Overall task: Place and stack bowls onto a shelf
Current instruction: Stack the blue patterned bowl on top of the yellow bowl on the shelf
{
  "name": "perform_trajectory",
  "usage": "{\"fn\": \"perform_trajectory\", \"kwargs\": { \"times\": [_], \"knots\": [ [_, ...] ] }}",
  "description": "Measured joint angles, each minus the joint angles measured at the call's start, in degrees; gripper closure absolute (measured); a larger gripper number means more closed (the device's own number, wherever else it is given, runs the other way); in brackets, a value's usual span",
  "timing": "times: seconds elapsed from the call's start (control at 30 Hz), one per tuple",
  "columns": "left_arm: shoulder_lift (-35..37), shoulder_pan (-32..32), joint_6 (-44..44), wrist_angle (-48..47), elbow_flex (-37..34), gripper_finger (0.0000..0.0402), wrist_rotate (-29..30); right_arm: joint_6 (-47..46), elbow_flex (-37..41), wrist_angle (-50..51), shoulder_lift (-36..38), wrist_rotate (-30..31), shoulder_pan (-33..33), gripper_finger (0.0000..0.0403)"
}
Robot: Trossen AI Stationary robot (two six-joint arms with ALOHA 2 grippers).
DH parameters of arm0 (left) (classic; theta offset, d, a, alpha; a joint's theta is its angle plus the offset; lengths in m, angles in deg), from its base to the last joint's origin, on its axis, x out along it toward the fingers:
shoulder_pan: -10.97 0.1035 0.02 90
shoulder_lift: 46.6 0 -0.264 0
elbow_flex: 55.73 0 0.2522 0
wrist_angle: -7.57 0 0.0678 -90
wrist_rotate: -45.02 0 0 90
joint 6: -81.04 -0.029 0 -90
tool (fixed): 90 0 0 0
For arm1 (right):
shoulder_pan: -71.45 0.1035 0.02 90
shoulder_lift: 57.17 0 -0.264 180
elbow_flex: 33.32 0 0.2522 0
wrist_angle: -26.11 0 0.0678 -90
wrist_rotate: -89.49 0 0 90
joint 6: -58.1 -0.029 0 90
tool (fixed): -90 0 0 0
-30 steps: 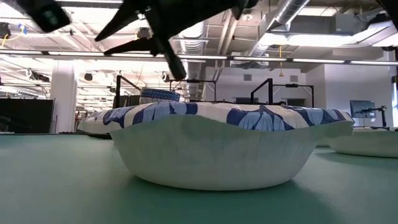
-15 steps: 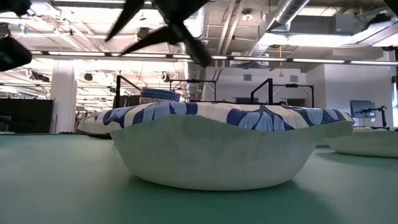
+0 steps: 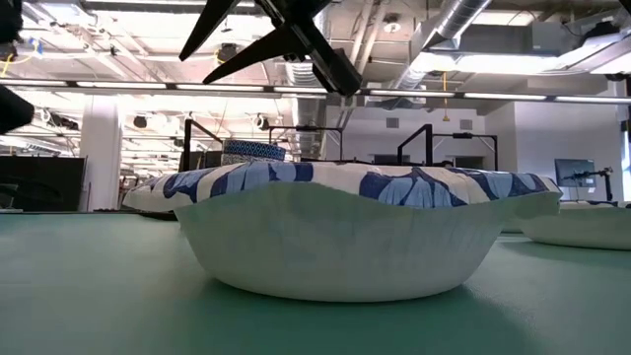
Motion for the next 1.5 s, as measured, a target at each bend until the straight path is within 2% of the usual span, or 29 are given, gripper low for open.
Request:
{"fn": "perform_trajectory", "kwargs": {
  "times": [0.33,0.53,0.67,0.83,0.97,1.13,1.37,1.5],
  "knots": [
    [-10.43,0.0,-0.21,0.87,-0.03,0.0233,-1.71,-0.77,0.0,-0.02,0.0,-2.01,-0.35,0.0274],
    [-12.34,-0.02,0.78,2.81,-0.03,0.0243,-2.29,-0.95,0.0,-0.05,0.0,-2.71,-0.76,0.0274],
    [-12.25,-0.02,0.95,3.23,-0.03,0.0293,-2.11,-1.18,0.0,0.02,0.0,-3.74,-1.14,0.0274],
    [-12.25,-0.01,0.94,3.09,-0.03,0.0385,-2.05,-0.3,0.07,1.5,1.91,-1.94,-1.02,0.0275],
    [-12.23,0.0,0.91,3.17,-0.01,0.0393,-1.92,1.75,0.05,6.42,5.68,1.99,-0.93,0.0275],
    [-12.22,1.48,0.88,3.06,0.01,0.0398,-1.9,3.86,-0.01,17.22,11.65,5.6,-0.66,0.0275],
    [-10.83,7.53,0.41,2.59,0.01,0.0399,-0.72,4.98,0.02,30.72,16.92,8.34,-0.2,0.0275],
    [-8.27,12.11,-0.27,0.49,1.46,0.0399,0.76,5.02,0.02,37.68,17.49,8.59,-0.2,0.0275]
  ]
}}
